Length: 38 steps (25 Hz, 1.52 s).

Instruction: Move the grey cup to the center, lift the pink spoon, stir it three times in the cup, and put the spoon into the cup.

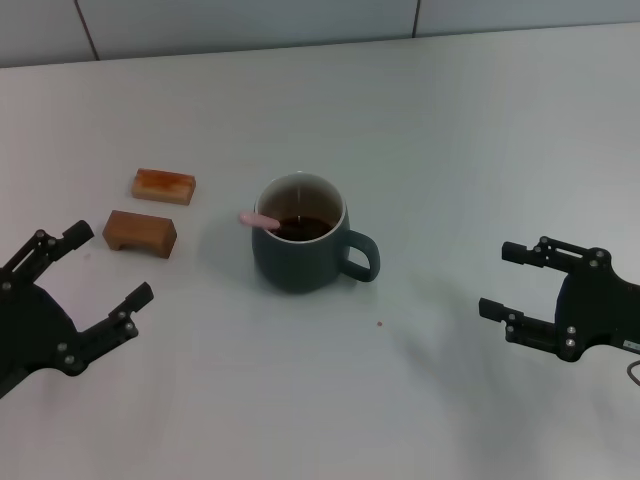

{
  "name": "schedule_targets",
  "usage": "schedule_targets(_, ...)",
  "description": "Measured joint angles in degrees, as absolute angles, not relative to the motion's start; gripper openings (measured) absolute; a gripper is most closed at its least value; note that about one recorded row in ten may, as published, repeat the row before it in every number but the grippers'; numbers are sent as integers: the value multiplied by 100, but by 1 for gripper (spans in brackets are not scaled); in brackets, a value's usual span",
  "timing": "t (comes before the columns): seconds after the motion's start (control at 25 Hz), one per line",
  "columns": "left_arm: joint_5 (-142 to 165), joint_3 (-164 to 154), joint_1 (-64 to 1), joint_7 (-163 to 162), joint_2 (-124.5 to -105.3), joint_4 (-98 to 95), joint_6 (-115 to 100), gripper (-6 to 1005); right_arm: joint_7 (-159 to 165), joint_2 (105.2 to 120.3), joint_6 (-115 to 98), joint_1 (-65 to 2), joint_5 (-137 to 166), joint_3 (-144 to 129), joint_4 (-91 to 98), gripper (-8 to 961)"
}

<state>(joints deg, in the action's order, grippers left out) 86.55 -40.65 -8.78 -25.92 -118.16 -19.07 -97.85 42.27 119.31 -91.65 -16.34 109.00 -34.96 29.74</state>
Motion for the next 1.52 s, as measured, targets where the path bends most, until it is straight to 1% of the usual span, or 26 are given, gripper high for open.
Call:
schedule_targets(0.08,8652,-4057,-882,-2597,-11808,-1928,-9767,825,4227,11930,-9166,-1643,10902,-3498,2973,691)
schedule_targets(0.28,8670,-4048,-884,-2593,-11804,-1920,-9683,860,4222,11923,-9176,-1629,10904,-3498,2971,691)
schedule_targets(1.52,8789,-4333,-759,-2575,-11819,-1863,-9690,859,4131,11918,-9248,-1608,10909,-3477,2971,690)
